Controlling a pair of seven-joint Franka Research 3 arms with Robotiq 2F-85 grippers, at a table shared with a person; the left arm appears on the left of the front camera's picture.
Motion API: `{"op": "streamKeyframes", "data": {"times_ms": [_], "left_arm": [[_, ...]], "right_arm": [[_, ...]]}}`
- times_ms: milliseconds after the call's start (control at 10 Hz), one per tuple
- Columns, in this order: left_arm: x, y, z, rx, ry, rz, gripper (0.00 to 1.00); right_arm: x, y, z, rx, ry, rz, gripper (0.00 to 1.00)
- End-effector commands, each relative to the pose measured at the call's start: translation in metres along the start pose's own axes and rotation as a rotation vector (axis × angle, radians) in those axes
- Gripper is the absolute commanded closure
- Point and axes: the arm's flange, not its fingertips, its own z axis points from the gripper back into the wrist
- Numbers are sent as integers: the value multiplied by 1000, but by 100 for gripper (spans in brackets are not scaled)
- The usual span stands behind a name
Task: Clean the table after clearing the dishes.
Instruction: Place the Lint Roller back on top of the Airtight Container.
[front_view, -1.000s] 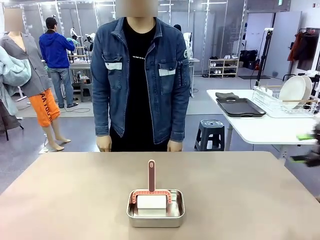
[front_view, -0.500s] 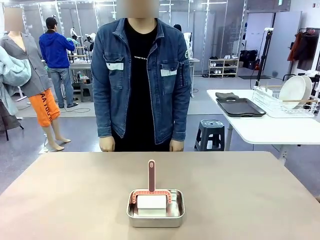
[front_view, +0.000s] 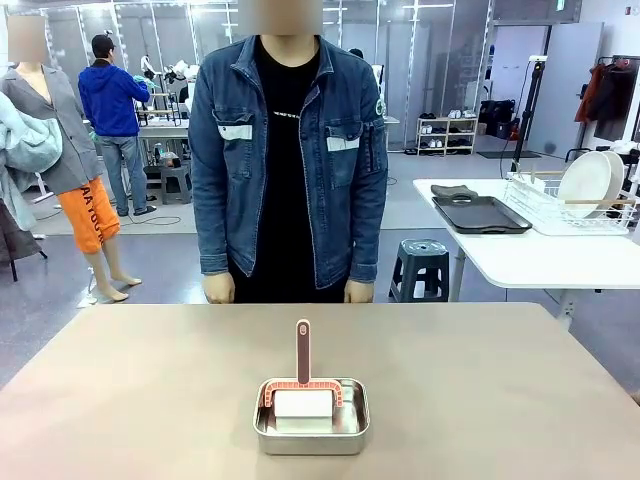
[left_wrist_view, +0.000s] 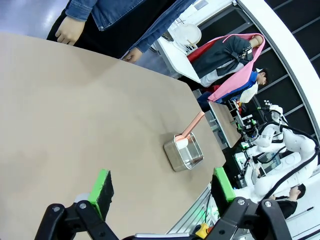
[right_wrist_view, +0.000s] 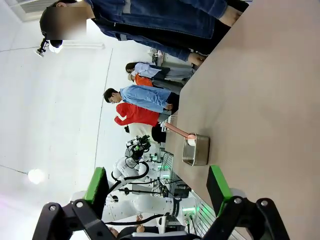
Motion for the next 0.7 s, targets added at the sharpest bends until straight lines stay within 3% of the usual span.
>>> {"op": "streamKeyframes", "data": {"times_ms": [0,600], "left_arm": [[0,0,2,6,-3,-1,0],[0,0,2,6,-3,-1,0]], "right_arm": [[-1,2,2,-1,-2,3,0],[-1,2,2,-1,-2,3,0]]}}
